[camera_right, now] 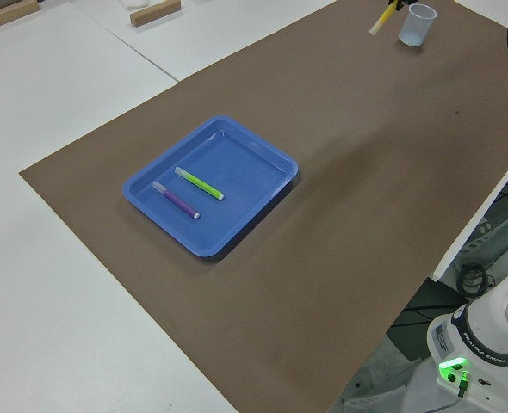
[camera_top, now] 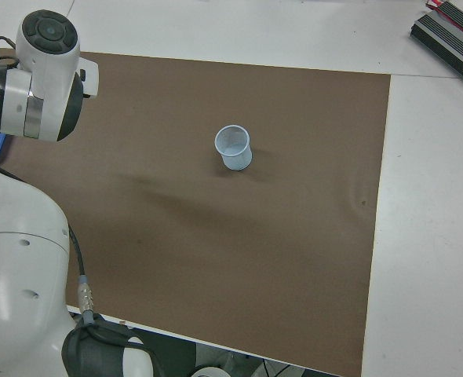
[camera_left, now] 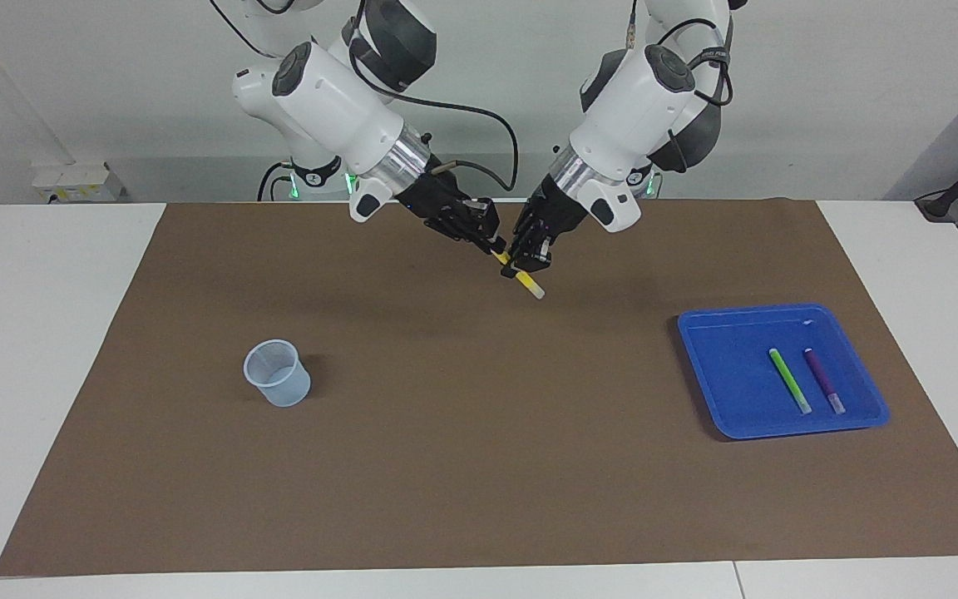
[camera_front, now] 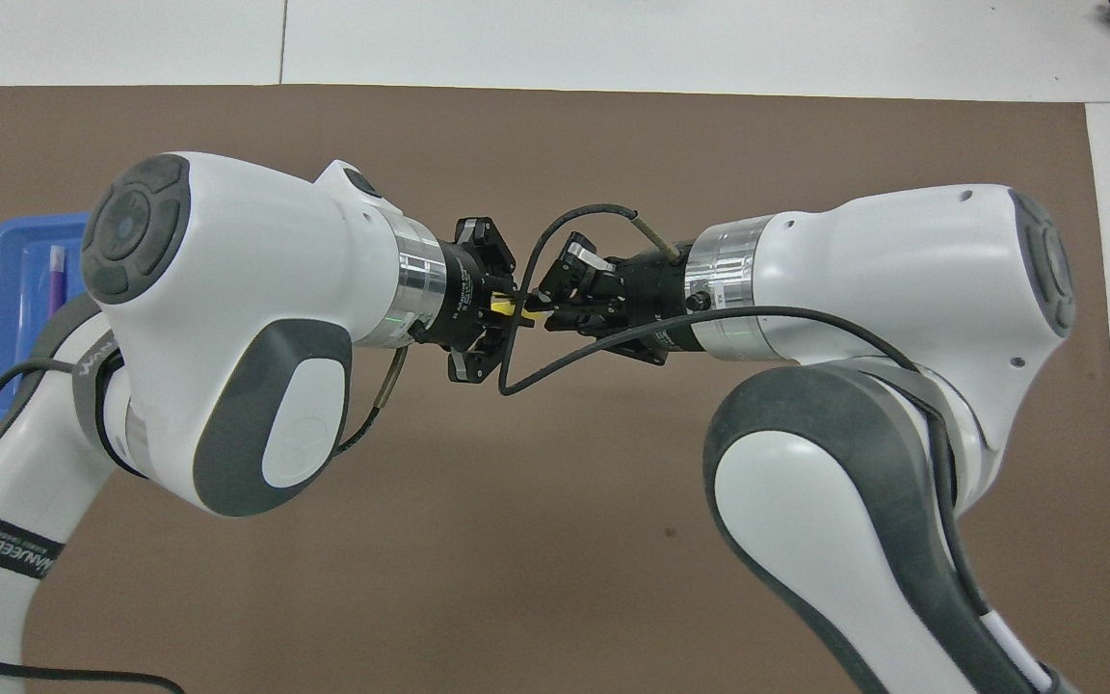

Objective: Right arm passes pens to left for tray arrangement
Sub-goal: 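Close the left gripper on the yellow pen and open the right gripper, then carry the yellow pen to the tray with the left gripper while the right gripper withdraws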

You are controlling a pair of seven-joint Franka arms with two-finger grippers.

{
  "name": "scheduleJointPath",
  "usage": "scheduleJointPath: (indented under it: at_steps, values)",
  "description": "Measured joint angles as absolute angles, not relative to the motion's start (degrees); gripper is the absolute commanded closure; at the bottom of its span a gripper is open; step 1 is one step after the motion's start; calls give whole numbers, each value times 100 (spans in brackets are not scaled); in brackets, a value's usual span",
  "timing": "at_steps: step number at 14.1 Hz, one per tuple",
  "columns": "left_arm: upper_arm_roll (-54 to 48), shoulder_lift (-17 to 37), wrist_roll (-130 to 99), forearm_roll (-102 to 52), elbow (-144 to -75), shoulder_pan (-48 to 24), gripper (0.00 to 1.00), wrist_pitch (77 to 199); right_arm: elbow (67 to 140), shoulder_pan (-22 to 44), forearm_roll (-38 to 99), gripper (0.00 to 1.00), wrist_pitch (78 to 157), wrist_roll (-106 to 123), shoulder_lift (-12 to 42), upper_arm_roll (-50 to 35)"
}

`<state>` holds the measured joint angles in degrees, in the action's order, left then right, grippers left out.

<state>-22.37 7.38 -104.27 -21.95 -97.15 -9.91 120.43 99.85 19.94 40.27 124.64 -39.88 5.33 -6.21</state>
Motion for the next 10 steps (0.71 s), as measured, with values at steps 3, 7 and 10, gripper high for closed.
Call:
scheduleJointPath:
  at_steps: [3,7,10]
  values:
    - [-2242,738,-10426,-2189,-9715,-1003,86,12043,9983,1977,4026,0,12464,-3986,533,-602]
    - [-2242,736,-10117,-2162,-9718,-1006,89,11953,9958,1719,3662,0,12180,-3574,533,-575]
    - [-2195,711,-9232,-2145,-9718,-924,89,11540,9884,1355,3108,0,11734,-2776,506,-559]
